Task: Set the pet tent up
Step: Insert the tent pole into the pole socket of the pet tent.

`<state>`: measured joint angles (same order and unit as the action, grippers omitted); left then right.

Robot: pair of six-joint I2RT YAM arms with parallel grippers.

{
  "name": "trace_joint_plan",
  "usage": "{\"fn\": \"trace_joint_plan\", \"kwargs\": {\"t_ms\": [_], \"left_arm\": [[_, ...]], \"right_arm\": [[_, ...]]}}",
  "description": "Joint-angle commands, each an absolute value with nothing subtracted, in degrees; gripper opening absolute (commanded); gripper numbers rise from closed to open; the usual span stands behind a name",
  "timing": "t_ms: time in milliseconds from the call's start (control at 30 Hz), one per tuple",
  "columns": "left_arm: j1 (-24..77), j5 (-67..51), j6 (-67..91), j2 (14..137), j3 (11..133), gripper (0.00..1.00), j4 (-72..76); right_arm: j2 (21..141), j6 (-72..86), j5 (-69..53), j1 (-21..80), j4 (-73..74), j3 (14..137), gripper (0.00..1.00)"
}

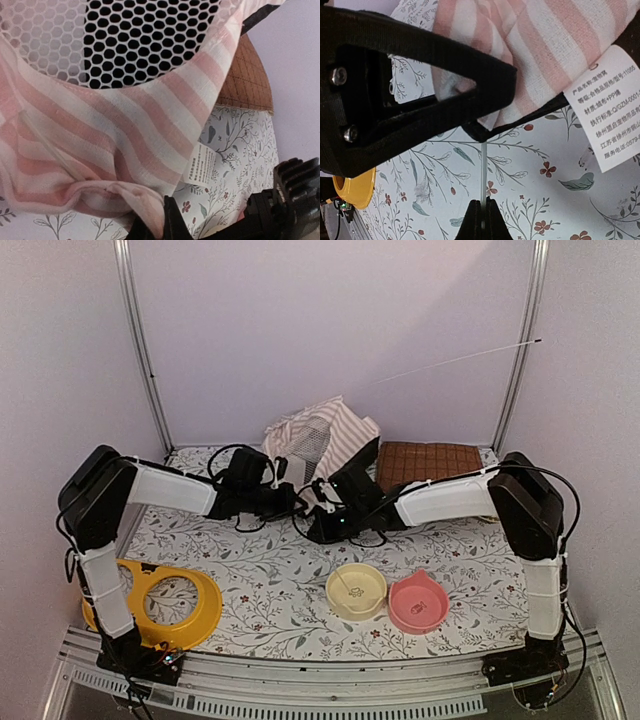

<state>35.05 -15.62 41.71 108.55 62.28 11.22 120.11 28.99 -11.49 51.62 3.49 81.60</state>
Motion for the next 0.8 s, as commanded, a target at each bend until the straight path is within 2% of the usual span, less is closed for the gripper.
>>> {"fn": "trace_joint_plan", "kwargs": {"t_ms": [0,233,467,567,767], "left_arm": [[36.03,-14.34,37.55,115.86,65.46,0.00,7.33],[36.21,-14.22,37.57,115.97,64.58,0.00,8.20],[36.10,-14.49,37.50,116.36,64.09,0.00,8.34],[36.10,-14.61,37.44,116.26,63.69,0.00,8.64],[36.04,-14.94,37.64,116.00,63.40,0.00,9.20]], "right_arm": [[120.36,29.85,-19.50,53.82,-0.63,85.34,0.00],[118.33,29.26,-17.80,53.77,-0.06,83.16,0.00],[117.60,28.18,-17.53,53.75,5.50,85.78,0.17],[116.49,27.72,-17.00,53.74,8.37,86.01,0.29],[111.57,26.64,-14.55,53.71,16.02,84.25,0.42]]}}
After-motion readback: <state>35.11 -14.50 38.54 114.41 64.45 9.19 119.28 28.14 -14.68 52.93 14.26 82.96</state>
